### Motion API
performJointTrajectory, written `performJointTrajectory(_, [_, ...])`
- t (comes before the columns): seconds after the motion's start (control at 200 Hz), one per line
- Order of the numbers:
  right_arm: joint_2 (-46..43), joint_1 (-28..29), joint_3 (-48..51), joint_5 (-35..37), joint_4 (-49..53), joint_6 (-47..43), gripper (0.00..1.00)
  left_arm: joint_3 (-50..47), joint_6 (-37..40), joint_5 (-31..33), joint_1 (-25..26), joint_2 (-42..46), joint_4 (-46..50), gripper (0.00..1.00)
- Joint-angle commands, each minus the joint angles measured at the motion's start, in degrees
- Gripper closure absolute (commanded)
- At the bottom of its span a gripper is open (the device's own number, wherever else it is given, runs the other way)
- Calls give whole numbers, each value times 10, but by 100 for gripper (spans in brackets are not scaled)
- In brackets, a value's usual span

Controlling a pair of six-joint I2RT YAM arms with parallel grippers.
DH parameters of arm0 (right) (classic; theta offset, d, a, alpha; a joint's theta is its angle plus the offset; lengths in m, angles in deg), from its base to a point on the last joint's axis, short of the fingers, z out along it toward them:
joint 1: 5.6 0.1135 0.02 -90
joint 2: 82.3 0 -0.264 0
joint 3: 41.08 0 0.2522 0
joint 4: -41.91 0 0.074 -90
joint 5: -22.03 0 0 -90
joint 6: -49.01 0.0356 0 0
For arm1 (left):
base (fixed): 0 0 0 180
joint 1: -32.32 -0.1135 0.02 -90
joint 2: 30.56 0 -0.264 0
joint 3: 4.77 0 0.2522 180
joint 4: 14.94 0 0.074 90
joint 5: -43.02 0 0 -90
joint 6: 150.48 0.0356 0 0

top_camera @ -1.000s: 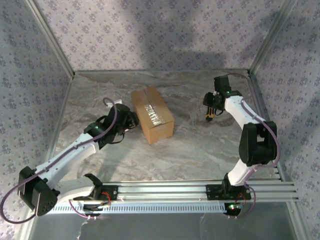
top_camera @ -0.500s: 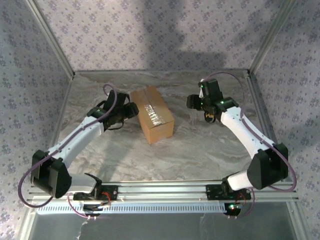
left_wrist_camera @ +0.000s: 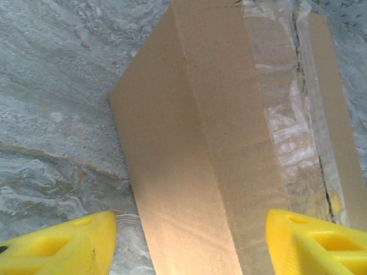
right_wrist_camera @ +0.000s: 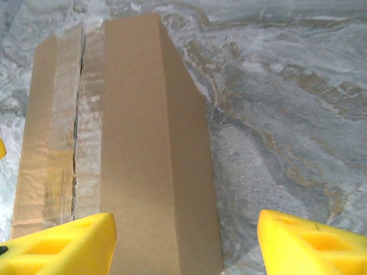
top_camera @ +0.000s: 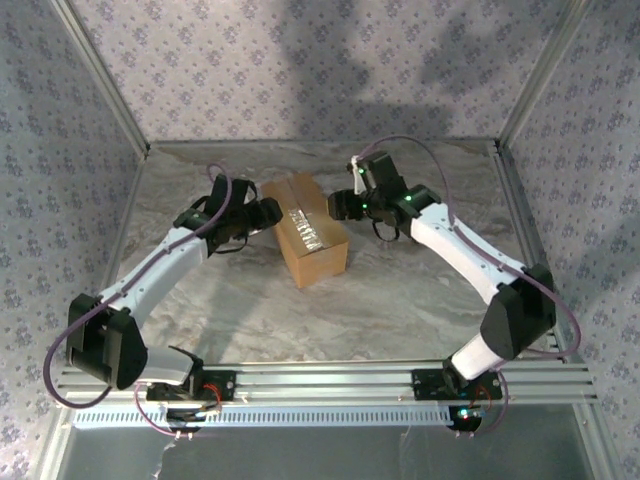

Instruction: Unpack the express box

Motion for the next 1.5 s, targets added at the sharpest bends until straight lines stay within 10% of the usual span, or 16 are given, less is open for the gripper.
performJointTrajectory(0.0, [23,27,-33,10,24,-17,32,18,-1,-27,-3,-20,-23,30])
performJointTrajectory(1.494, [170,157,-155,375,180,-61,31,-52,-4,-14,-2,-67,14,35])
